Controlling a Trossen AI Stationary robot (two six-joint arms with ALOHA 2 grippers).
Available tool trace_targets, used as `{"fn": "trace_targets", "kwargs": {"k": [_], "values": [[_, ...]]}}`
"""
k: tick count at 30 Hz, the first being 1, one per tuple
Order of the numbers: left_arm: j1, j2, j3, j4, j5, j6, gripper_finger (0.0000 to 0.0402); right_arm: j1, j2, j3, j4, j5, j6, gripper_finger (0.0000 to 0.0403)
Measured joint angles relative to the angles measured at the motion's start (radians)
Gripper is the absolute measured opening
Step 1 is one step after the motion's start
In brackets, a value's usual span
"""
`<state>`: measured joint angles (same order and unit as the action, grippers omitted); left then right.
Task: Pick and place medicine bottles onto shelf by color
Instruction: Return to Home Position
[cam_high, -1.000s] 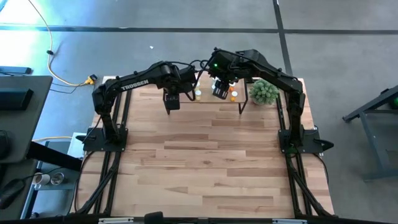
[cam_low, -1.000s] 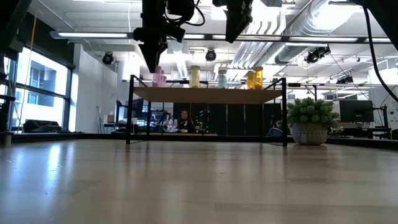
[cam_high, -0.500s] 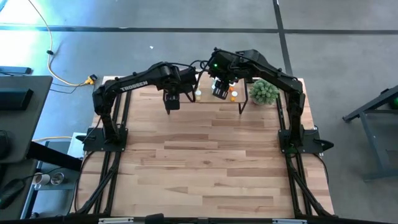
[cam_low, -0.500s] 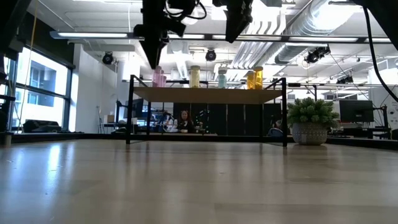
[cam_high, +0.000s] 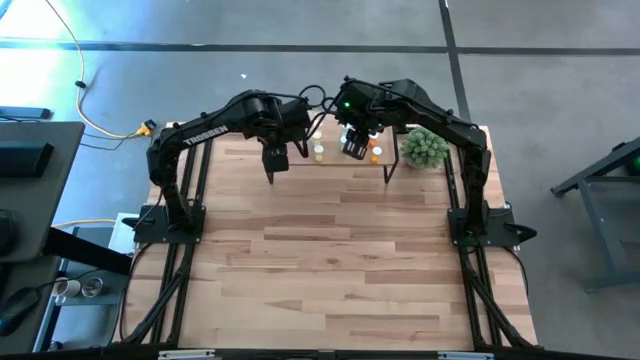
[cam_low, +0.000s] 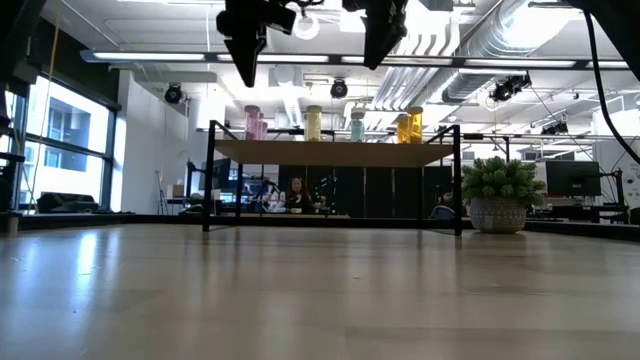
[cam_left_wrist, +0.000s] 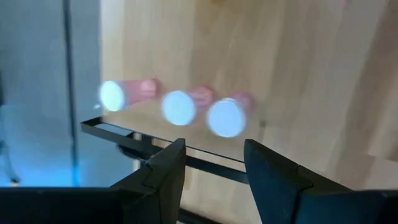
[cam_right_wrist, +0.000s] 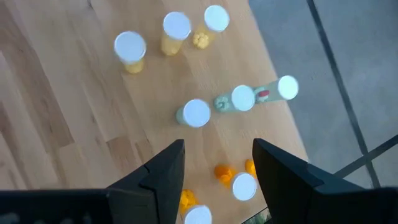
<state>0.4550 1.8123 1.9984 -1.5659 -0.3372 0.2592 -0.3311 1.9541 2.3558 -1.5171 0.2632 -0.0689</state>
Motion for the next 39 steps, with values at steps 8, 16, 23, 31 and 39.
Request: {"fn": "trace_targets", "kwargs": {"k": [8,16,23,31,39], "values": [[-0.013,-0.147,-0.034,0.04,0.12,-0.067,0.0154,0.0,0.0,0.0,-0.05,-0.178,-0.037,0.0181],[-0.041,-0.476,-0.327,0.276,0.18,-0.158,0.0154,0.038,-0.116,-0.134,-0.032,-0.208,-0.042,0.0181],[-0.096,-0.755,-0.664,0.52,0.18,-0.239,0.0154,0.071,-0.412,-0.606,0.262,-0.208,0.0,0.0181],[-0.168,-0.996,-1.03,0.849,0.179,-0.29,0.0154,0.137,-0.757,-1.103,0.651,-0.212,0.143,0.0181],[-0.257,-1.169,-1.376,1.162,0.179,-0.366,0.0154,0.242,-1.01,-1.518,1.093,-0.213,0.174,0.0181]]}}
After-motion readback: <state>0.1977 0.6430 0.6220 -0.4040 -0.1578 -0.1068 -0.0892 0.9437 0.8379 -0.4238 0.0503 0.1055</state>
